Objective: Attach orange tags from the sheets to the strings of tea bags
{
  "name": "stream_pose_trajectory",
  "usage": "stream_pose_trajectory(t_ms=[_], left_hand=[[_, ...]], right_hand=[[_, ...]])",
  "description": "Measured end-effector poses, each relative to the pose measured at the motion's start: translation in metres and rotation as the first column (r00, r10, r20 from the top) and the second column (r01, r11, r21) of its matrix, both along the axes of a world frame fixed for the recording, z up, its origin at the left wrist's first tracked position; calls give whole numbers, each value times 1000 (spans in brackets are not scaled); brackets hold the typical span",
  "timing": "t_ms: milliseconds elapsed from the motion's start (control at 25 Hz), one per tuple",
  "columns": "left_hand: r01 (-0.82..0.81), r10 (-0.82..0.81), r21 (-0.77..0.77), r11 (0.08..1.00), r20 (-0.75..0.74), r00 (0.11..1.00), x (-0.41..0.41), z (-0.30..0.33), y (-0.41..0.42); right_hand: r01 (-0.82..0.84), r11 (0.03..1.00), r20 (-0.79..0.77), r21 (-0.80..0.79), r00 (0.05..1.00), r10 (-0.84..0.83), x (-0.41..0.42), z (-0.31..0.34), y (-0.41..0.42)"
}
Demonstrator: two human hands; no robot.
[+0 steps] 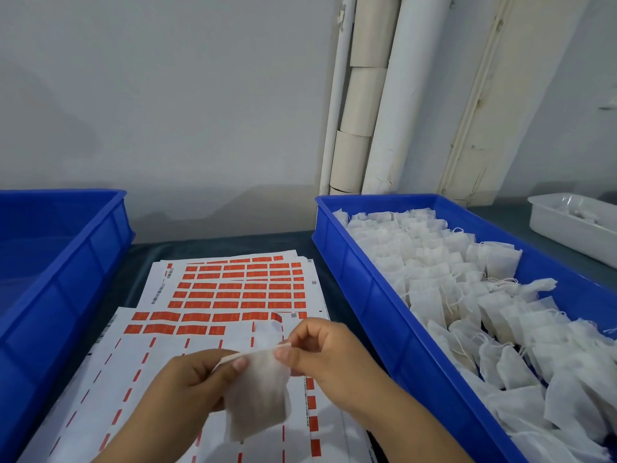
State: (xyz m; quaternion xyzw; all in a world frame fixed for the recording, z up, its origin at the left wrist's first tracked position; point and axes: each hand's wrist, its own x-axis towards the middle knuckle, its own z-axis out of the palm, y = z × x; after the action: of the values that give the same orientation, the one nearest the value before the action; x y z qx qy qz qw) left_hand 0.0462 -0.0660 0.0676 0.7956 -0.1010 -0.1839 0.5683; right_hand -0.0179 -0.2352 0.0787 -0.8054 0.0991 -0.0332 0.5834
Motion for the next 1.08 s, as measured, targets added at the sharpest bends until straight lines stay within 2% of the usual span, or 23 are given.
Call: stream_pose_trajectory(t_ms=[120,240,320,480,600,720,800,920,1080], left_hand=[[-66,64,-97,993,-28,998,0,2,-1],[-132,120,-171,976,-80,990,-1,7,0],[-159,155,-162,974,-38,987,-1,9,1],[-214,196,56,975,225,954,-1,15,11],[-192,55,246,950,474,879,-4,23,11],[-133,-117,403,905,538,834,-5,31,-3],[-124,-198,485,865,559,805,-5,31,-10],[-148,-248,525,838,609,754,0,30,-4],[-249,-158,440,863,702,695,6,29,15]], right_hand=[[31,994,22,108,999,-33,3,1,4],[20,994,51,112,998,-26,6,1,7],[31,995,60,95,998,-36,8,0,8],[101,995,36,22,994,-102,15,-6,11],[123,990,20,-68,992,-122,16,-10,15],[-4,999,-7,-51,1000,4,19,-14,29],[-16,1000,-43,14,999,17,21,-14,39],[47,997,-57,59,997,-43,25,-18,39],[52,998,-57,23,997,-50,22,-24,34]])
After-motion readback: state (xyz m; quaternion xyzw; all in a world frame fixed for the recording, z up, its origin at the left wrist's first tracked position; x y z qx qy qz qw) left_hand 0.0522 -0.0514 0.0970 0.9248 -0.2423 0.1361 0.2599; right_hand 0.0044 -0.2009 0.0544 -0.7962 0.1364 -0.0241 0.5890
